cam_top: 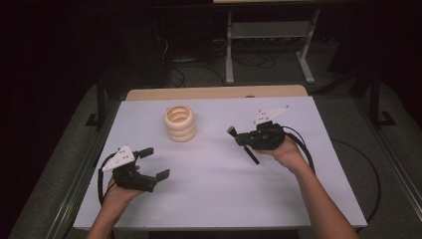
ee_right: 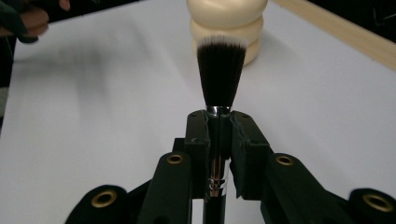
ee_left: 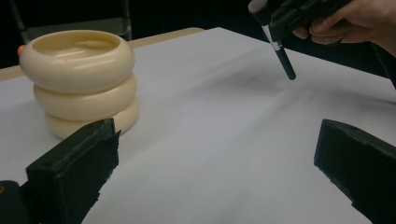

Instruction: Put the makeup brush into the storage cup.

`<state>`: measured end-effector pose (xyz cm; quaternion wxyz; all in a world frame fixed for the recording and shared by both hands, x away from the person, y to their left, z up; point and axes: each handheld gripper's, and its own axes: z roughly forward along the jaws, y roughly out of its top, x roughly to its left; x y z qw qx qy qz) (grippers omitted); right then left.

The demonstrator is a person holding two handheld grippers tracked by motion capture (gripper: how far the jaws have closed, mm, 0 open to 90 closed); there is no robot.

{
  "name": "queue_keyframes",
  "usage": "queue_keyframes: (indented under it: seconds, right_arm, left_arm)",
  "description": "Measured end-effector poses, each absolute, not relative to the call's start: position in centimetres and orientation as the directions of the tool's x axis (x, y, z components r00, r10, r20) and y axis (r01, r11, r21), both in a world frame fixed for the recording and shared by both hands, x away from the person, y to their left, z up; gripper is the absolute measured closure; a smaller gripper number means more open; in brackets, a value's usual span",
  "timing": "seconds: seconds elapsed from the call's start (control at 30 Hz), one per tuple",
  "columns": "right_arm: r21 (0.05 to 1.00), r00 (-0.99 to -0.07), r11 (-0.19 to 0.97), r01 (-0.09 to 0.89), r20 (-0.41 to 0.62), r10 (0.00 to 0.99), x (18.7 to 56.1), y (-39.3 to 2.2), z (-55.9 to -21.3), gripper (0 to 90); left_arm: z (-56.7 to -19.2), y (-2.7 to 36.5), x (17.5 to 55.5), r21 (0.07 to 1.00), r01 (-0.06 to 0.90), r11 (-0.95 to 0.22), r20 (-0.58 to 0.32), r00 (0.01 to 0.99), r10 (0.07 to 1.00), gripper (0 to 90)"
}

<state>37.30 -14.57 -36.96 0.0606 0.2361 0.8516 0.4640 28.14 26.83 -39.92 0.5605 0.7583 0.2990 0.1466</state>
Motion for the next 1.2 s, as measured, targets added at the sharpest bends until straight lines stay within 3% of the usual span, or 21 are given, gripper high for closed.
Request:
queue_keyframes:
  seconds: [0.23,0.33,0.77,1.2]
  right_arm:
    - [0.858,-0.873,0.391,0.333,0.125,0.471,37.0,-15.0,-36.6,77.4]
    - [0.865,-0.874,0.377,0.332,0.132,0.468,36.9,-15.0,-36.5,77.4]
    - [0.889,-0.87,0.329,0.318,0.137,0.474,36.8,-15.3,-35.9,77.4]
    - [0.907,-0.872,0.283,0.313,0.156,0.464,36.7,-15.2,-35.7,77.4]
  left_arm:
    - [-39.2,26.0,29.2,0.951,0.261,-0.164,-0.114,0.792,0.6,0.1]
    - [-39.0,25.7,29.6,0.957,0.242,-0.162,-0.106,0.809,0.579,5.9]
    - [-37.7,24.0,30.9,0.973,0.176,-0.15,-0.068,0.837,0.543,5.8]
    - [-37.4,21.9,32.4,0.972,0.177,-0.155,-0.084,0.877,0.472,5.8]
